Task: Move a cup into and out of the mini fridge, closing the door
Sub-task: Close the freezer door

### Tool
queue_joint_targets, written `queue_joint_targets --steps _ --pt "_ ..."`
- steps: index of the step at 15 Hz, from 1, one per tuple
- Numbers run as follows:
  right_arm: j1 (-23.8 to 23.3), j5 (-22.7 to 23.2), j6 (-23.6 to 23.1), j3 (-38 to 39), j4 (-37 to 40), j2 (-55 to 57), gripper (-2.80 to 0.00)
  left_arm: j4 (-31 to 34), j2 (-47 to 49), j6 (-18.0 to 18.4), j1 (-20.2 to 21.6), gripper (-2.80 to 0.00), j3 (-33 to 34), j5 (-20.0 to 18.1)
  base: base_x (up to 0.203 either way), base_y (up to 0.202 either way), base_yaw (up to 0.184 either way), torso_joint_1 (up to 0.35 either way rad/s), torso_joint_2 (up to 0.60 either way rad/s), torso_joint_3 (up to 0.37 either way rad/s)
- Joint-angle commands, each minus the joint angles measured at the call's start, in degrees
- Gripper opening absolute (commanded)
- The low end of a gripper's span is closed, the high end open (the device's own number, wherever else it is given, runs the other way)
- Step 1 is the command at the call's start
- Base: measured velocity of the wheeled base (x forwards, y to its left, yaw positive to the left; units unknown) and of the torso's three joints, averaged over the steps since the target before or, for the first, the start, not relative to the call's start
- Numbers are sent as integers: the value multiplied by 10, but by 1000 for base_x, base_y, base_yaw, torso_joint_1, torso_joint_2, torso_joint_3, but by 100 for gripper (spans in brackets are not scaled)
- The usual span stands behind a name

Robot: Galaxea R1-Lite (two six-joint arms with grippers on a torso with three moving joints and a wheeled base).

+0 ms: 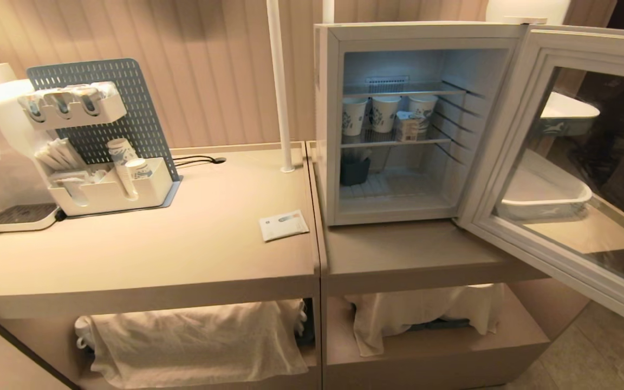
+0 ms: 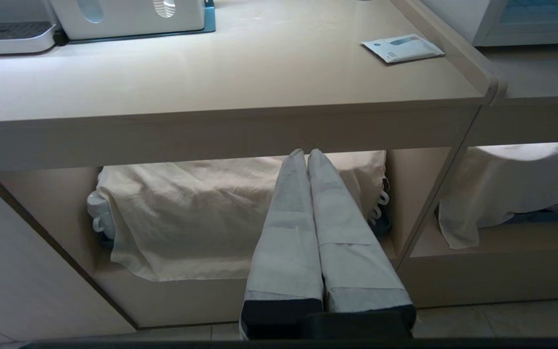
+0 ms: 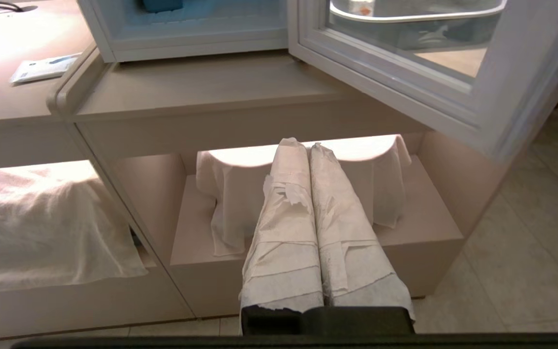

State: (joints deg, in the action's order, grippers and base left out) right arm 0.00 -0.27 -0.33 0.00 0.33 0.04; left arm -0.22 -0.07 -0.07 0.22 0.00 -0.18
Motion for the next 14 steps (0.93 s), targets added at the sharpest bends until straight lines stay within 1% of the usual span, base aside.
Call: queue_joint_targets --steps 1,3,6,14 --pt "0 0 0 0 0 1 -280 0 0 0 0 -280 1 0 0 0 0 0 0 0" --pt "0 0 0 0 0 1 -280 0 0 1 0 -280 1 0 0 0 0 0 0 0" --pt "0 0 0 0 0 1 -280 0 0 2 0 -280 1 0 -1 -83 -8 0 4 0" --pt "0 0 0 0 0 1 -280 0 0 2 0 -280 1 0 0 -193 -1 2 3 2"
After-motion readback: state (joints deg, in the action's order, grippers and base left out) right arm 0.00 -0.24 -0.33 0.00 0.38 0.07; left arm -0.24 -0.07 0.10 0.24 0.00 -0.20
